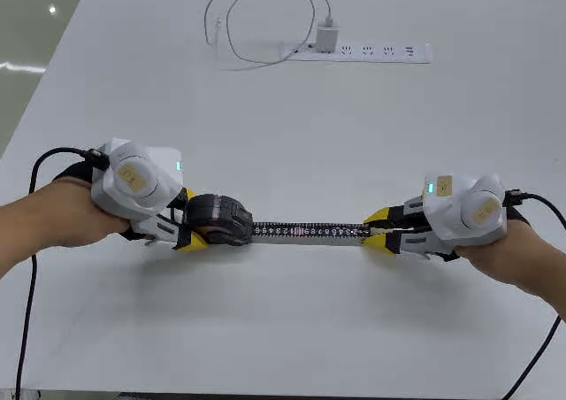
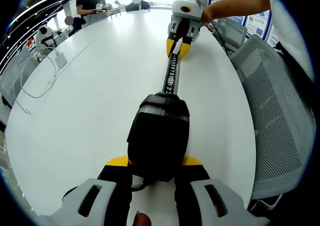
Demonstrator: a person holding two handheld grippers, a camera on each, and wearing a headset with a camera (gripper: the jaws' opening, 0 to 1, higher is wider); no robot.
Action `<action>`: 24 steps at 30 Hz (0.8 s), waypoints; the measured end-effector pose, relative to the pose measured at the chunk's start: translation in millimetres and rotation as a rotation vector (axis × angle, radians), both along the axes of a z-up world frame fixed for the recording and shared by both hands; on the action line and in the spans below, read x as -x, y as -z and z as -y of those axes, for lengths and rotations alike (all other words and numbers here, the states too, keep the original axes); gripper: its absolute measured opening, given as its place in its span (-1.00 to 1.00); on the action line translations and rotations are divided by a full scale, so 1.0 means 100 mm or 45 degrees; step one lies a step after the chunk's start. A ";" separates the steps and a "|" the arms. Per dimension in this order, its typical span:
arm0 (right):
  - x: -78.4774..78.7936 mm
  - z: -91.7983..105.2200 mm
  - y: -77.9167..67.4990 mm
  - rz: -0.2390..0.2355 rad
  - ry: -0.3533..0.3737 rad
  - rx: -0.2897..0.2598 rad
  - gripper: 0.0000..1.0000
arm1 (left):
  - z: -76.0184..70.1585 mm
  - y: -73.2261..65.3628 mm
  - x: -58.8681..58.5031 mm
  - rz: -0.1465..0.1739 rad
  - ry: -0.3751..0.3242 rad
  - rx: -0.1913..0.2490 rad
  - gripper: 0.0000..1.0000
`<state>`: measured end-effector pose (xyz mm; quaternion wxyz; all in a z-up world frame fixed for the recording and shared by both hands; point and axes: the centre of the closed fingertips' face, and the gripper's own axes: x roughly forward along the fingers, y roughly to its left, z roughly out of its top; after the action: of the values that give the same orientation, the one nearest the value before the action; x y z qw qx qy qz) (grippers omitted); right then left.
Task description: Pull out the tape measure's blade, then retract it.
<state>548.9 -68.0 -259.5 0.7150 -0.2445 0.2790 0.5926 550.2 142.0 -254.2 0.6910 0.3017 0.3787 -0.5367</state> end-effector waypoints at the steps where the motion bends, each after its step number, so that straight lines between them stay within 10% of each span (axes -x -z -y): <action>1: 0.00 0.01 0.00 0.001 0.000 0.002 -0.86 | 0.00 0.00 0.00 0.000 0.001 0.000 -0.44; 24: -0.01 0.24 0.01 0.007 0.015 0.044 -0.86 | 0.00 0.00 0.00 0.002 -0.001 0.001 -0.44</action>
<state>550.0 -92.0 -260.8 0.7148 -0.2569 0.2886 0.5829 550.5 142.2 -254.0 0.6916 0.3019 0.3782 -0.5363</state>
